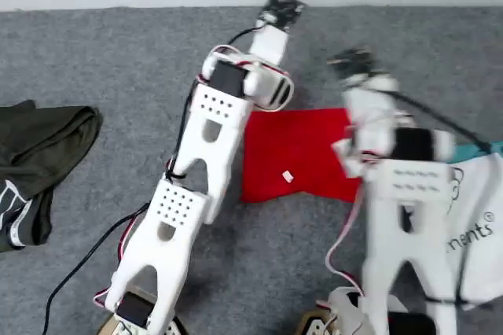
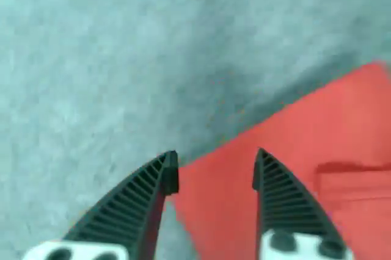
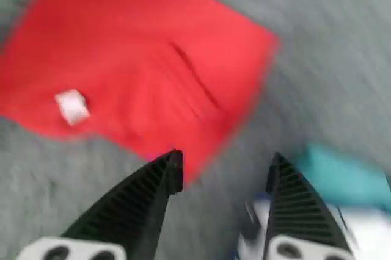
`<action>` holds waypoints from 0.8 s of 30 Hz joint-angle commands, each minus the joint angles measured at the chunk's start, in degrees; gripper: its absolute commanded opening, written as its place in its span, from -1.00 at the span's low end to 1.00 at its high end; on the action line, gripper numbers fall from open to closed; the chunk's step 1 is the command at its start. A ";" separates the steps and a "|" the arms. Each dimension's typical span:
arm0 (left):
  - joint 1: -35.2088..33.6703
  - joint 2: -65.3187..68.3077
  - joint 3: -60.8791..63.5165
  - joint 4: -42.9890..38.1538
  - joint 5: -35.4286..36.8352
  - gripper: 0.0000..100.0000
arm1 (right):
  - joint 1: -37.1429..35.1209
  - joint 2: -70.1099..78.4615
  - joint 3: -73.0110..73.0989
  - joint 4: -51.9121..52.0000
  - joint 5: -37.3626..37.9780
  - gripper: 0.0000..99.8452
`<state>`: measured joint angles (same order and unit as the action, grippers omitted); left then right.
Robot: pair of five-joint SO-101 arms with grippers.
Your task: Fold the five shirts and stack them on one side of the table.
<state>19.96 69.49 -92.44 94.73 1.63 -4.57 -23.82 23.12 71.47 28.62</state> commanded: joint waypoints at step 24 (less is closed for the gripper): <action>-2.37 13.89 -3.74 -0.09 -0.88 -0.60 | -4.88 24.04 3.52 -13.76 2.11 -0.52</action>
<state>17.93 83.30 -93.05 94.29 1.89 -11.16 4.57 26.55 52.75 29.05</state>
